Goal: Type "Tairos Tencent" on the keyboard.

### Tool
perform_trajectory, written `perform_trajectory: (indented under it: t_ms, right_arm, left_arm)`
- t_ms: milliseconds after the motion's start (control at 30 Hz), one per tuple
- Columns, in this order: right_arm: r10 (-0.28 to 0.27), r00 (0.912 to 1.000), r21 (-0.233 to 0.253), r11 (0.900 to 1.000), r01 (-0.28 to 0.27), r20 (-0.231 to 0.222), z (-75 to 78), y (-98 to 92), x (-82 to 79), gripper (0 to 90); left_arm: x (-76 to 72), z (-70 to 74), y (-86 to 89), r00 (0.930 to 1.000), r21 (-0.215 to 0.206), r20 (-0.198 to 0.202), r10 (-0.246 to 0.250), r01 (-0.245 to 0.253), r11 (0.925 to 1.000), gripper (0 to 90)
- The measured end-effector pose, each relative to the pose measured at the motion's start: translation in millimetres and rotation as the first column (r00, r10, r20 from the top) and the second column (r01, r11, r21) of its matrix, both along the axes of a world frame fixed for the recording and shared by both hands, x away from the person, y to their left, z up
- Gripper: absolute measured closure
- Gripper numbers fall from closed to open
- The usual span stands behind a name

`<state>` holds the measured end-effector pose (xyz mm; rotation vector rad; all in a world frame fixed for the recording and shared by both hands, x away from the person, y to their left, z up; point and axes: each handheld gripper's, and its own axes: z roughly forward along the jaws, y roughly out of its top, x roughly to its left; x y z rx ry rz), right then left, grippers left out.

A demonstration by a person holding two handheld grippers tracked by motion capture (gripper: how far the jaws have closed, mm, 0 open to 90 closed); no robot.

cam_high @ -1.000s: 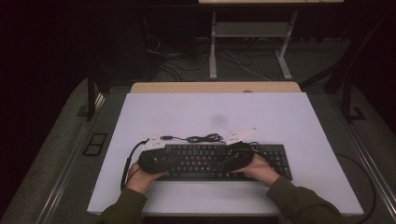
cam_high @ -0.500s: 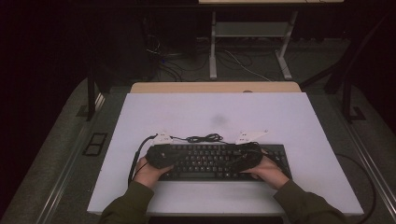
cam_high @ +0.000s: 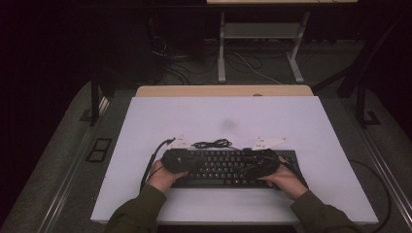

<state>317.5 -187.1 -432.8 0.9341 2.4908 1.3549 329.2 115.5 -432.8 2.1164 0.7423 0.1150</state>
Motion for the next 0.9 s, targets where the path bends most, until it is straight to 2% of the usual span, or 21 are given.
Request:
perform_trajectory:
  t_ms: [500,633,900]
  right_arm:
    - [-0.025,0.9996,0.000,1.000,0.025,0.011,1.0,-4.0,-2.3,15.7]
    - [-0.024,0.9996,-0.001,1.000,0.024,0.012,0.9,-4.3,-2.3,15.7]
    - [-0.026,0.9994,0.000,1.000,0.026,0.022,1.5,-6.7,-3.1,15.1]
  left_arm:
    - [2.0,-3.9,-3.0,0.9996,0.046,-0.015,-0.022,0.023,0.9987,89.2]
    - [1.5,-3.0,-2.9,0.9998,0.038,-0.012,-0.019,0.019,0.9991,89.1]
    - [-0.5,2.9,0.3,0.9999,-0.010,0.006,-0.009,0.009,0.9999,88.6]
